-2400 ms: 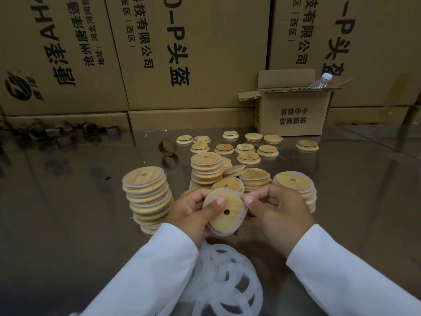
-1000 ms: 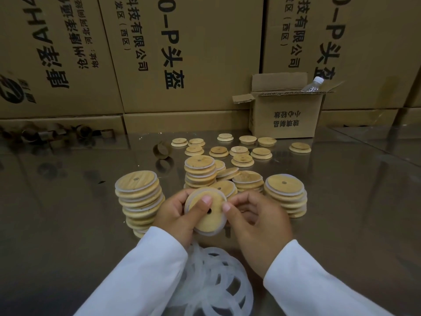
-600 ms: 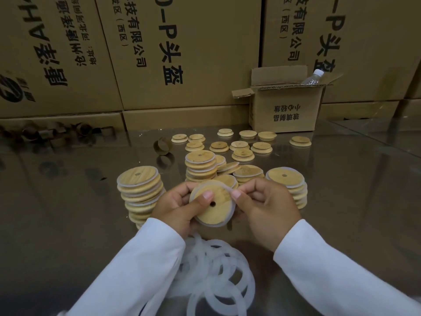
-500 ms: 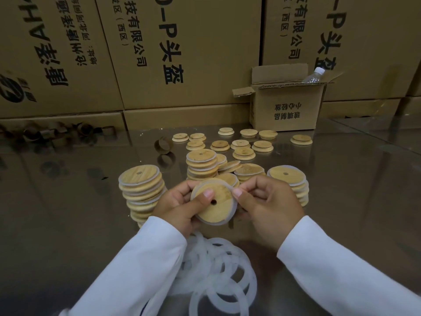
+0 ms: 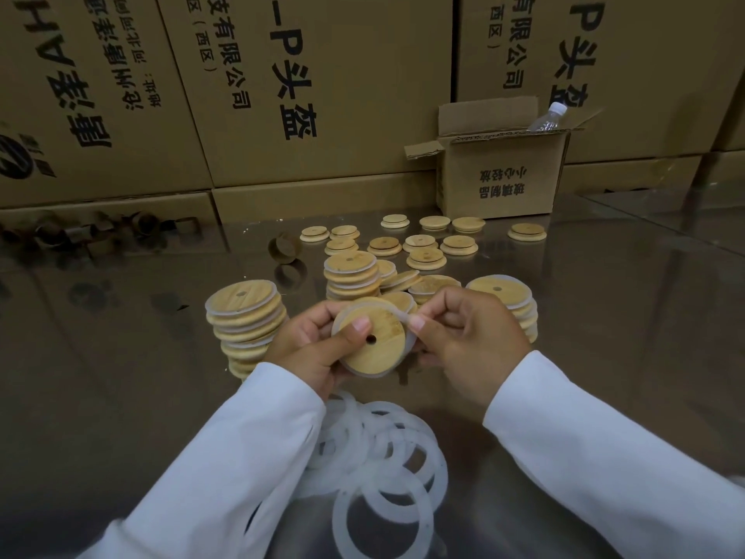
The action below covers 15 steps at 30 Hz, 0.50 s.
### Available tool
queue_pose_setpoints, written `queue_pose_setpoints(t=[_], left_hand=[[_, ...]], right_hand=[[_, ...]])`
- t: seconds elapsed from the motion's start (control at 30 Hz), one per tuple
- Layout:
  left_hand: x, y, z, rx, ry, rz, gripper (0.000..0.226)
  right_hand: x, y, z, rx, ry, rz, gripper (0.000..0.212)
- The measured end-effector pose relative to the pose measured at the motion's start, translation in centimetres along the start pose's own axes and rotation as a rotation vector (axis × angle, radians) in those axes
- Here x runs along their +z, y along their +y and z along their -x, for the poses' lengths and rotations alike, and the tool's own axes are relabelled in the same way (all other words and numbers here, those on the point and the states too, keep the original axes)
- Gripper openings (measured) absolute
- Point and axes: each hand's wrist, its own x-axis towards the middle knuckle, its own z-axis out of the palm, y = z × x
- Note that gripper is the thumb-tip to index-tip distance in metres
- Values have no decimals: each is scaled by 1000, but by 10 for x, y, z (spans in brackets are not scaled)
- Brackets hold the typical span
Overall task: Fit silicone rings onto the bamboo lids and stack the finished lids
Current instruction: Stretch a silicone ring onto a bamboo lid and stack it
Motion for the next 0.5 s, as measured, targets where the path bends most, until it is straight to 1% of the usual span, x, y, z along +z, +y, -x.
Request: queue_pose_setpoints(t=[0.23, 0.33, 0.5], left_hand=[[-1, -1, 1, 69, 16, -72, 20], [-1, -3, 1, 79, 17, -75, 21], [-3, -5, 0, 80, 7, -87, 23]], right_hand=[[4, 2, 3, -46, 70, 61, 16], [6, 1, 3, -21, 69, 36, 17], [6, -1, 3, -27, 55, 77, 20]])
